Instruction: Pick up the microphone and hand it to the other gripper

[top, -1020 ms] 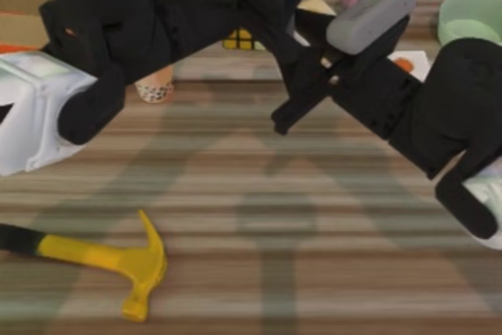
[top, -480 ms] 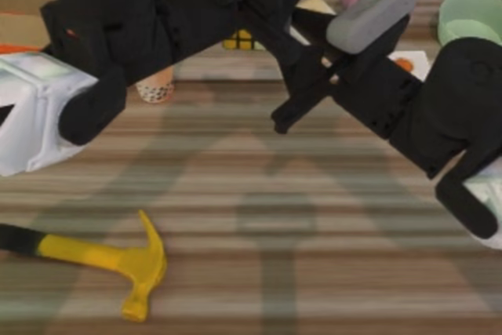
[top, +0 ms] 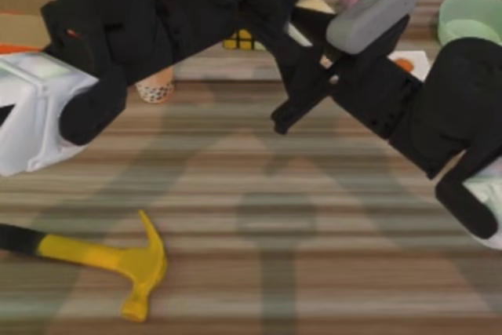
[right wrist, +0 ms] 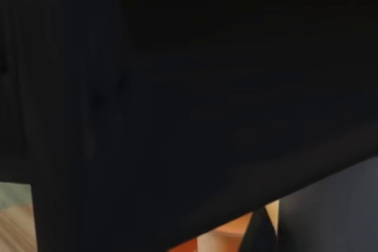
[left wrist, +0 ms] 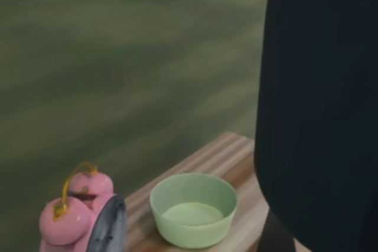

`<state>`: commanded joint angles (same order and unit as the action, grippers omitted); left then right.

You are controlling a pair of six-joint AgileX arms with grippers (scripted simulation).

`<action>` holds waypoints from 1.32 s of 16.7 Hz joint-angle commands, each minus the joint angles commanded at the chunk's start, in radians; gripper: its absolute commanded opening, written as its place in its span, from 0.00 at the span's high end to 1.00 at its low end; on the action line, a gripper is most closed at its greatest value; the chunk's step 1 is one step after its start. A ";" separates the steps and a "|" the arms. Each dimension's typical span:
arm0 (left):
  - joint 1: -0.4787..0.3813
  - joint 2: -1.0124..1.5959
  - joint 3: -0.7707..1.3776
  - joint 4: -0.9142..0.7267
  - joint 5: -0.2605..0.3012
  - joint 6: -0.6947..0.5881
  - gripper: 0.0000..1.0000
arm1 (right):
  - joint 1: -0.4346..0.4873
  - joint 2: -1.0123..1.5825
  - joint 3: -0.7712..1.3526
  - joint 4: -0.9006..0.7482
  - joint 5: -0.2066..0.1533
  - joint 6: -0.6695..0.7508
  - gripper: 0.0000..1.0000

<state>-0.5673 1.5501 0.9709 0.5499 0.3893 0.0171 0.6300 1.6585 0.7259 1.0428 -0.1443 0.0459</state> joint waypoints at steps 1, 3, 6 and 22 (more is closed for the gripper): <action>0.000 0.000 0.000 0.000 0.000 0.000 1.00 | 0.000 0.000 0.000 0.000 0.000 0.000 0.40; 0.000 0.000 0.000 0.000 0.000 0.000 1.00 | 0.000 0.000 0.000 0.000 0.000 0.000 0.25; 0.000 0.000 0.000 0.000 0.000 0.000 1.00 | 0.000 0.000 0.000 0.000 0.000 0.000 0.02; 0.120 -0.065 -0.060 -0.009 0.102 0.006 1.00 | -0.028 -0.183 -0.209 0.017 -0.031 0.004 0.00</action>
<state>-0.4476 1.4850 0.9111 0.5408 0.4911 0.0235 0.6023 1.4755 0.5167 1.0601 -0.1753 0.0500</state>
